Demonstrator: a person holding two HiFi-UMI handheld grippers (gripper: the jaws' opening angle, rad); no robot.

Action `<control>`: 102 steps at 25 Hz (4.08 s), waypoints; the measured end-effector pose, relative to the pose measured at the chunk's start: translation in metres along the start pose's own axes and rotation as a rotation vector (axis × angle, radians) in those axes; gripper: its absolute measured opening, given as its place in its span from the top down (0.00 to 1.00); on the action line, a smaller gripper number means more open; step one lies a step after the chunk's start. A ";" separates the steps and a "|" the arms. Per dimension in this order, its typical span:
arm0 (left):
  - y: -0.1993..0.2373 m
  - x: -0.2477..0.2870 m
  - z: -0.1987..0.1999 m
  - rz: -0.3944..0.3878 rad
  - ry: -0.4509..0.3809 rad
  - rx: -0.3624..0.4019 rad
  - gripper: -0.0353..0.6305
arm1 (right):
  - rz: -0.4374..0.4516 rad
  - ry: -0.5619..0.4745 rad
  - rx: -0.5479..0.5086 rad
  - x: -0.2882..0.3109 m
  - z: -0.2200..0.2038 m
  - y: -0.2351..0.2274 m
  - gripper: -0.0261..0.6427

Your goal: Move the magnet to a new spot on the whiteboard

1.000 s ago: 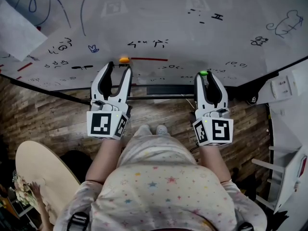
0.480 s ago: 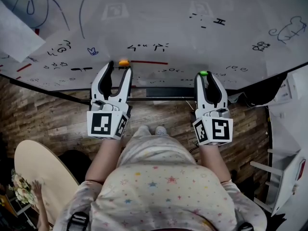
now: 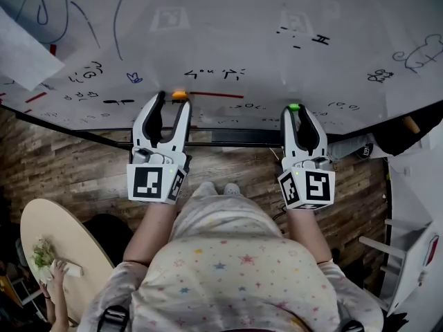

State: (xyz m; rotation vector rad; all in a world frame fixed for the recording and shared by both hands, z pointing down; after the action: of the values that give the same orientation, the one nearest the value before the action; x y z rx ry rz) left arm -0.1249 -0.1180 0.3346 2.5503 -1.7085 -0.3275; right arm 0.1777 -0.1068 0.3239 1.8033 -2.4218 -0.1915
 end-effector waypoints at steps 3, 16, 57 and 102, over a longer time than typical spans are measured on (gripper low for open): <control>0.000 0.000 0.000 0.006 -0.003 0.001 0.67 | -0.002 0.004 0.002 0.002 0.000 -0.001 0.79; -0.002 0.001 0.001 0.010 0.004 0.005 0.67 | -0.006 0.006 0.014 0.007 -0.005 -0.003 0.79; 0.000 0.000 0.001 -0.015 0.008 -0.006 0.67 | -0.060 0.018 -0.005 0.012 -0.005 0.002 0.78; -0.006 -0.009 0.009 -0.038 0.008 0.007 0.67 | -0.059 0.021 -0.039 0.001 0.001 0.006 0.78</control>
State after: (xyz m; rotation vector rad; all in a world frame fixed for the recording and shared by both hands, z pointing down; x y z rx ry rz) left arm -0.1247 -0.1071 0.3257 2.5880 -1.6637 -0.3128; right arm 0.1714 -0.1061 0.3244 1.8522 -2.3359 -0.2217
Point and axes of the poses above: the fingertips, and each gripper's own axes: x forward along the fingers, y to its left, z out of its top, the point moved 10 cm from there along -x, backward along the fingers, and after that the axes turned 8 degrees about -x, right-handed, at the moved point
